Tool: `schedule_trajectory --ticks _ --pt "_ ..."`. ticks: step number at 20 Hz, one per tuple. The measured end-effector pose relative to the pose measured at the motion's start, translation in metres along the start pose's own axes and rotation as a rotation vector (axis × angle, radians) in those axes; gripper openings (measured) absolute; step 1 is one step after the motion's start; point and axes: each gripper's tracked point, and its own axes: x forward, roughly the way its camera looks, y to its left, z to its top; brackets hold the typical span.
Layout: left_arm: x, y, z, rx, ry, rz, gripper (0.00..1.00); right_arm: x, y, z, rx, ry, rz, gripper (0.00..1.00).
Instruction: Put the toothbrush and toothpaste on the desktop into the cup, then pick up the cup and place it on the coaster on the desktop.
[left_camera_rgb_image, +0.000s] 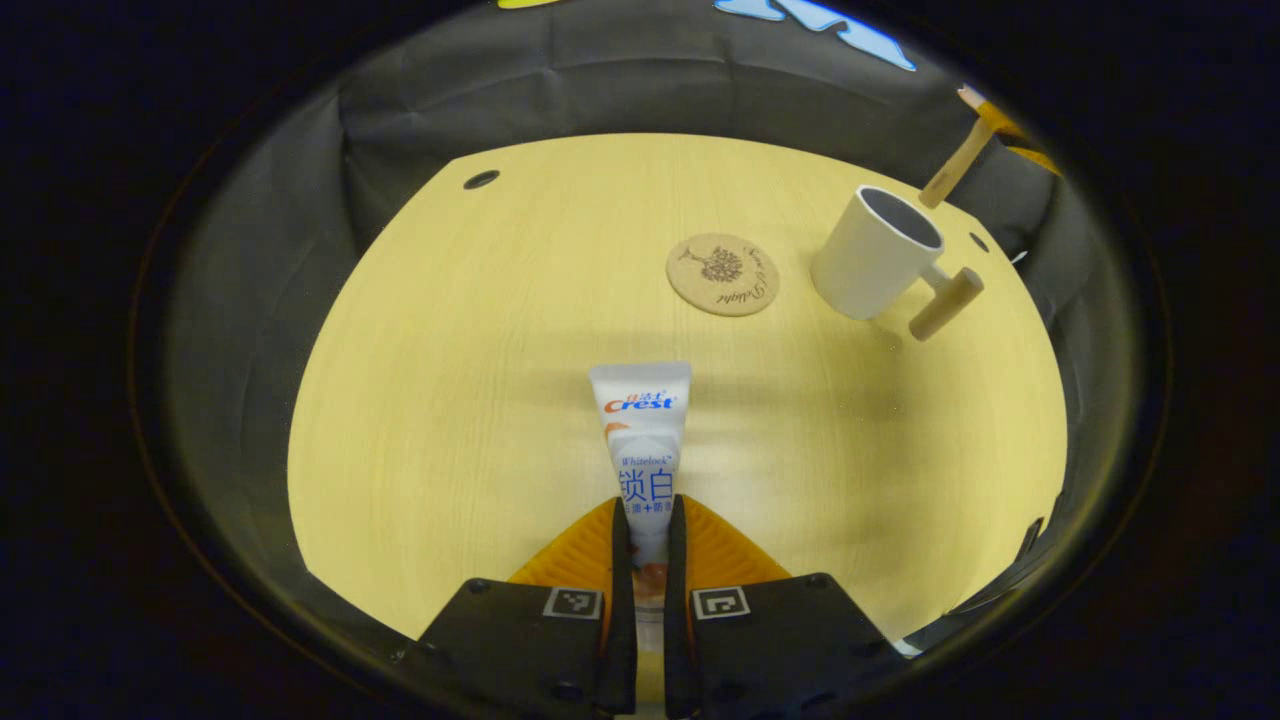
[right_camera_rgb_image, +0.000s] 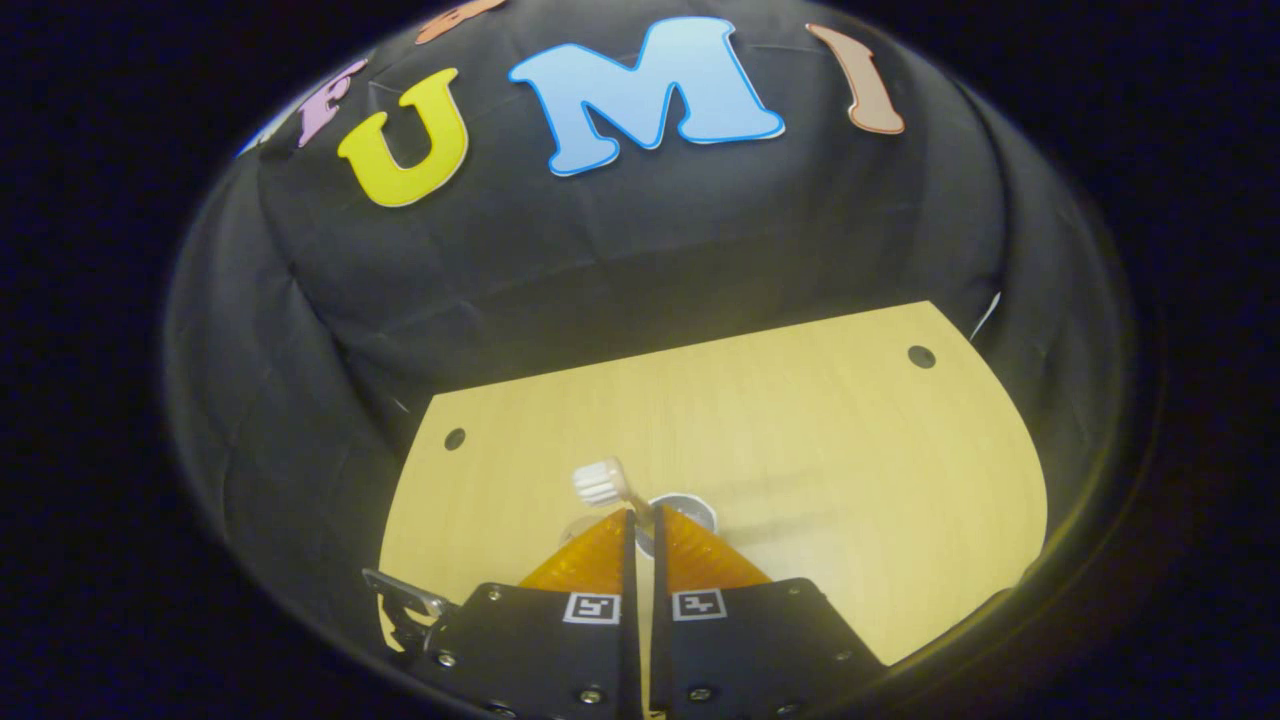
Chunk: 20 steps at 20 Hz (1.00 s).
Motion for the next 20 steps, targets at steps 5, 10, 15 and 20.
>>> schedule_trajectory --ticks 5,10,15,20 --pt "-0.002 0.002 -0.001 -0.008 -0.002 0.011 0.19 0.038 -0.009 -0.018 -0.028 0.043 -0.025 0.04" --pt "-0.003 0.004 -0.001 -0.022 -0.002 0.029 0.19 0.066 -0.019 -0.048 -0.023 0.106 -0.038 0.04" --pt "-0.006 0.008 -0.002 -0.033 0.003 0.042 0.19 0.071 -0.028 -0.055 0.005 0.109 -0.061 0.05" --pt "-0.005 0.007 -0.001 -0.029 -0.004 0.038 0.19 0.068 -0.027 -0.052 0.029 0.111 -0.038 0.04"
